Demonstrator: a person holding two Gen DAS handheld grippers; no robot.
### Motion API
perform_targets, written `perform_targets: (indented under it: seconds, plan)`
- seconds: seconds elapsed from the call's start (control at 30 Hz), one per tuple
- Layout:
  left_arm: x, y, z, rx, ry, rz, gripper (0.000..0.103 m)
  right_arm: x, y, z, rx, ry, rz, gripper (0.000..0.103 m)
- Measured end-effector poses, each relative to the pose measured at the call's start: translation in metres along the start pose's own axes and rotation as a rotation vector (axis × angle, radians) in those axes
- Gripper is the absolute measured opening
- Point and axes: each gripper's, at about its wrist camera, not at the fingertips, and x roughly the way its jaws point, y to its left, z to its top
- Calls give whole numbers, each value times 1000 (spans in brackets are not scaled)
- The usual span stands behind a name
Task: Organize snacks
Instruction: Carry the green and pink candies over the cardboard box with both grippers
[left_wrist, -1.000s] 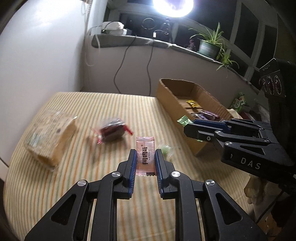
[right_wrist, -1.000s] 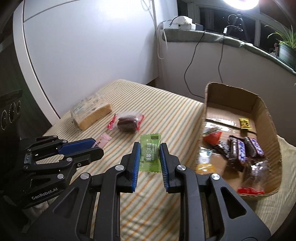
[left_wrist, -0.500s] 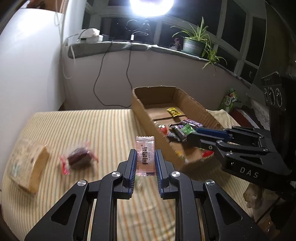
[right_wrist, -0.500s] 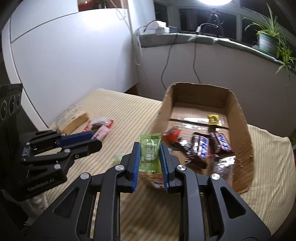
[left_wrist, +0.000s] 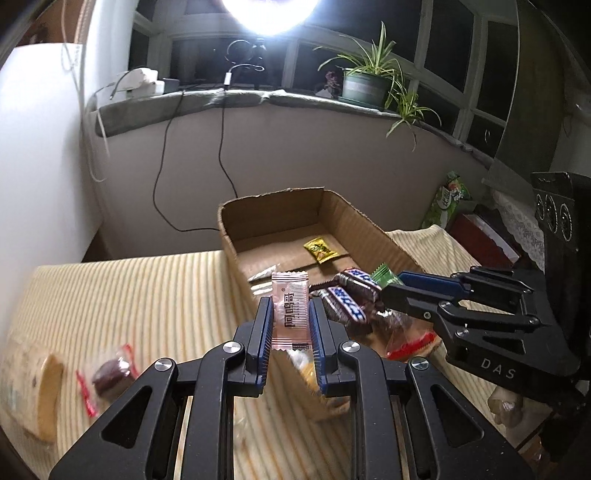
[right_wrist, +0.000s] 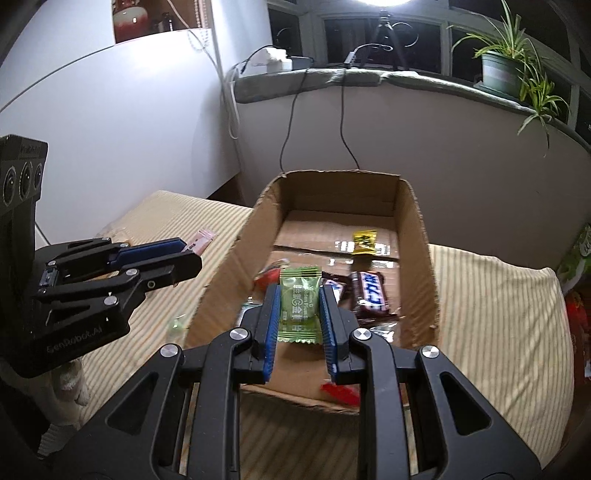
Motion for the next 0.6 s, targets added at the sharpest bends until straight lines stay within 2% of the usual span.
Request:
perform_targets:
  seconds: [0.6]
  plan:
    - [44, -10, 16, 15, 59, -17, 18, 20, -39, -2, 45, 28, -19, 22]
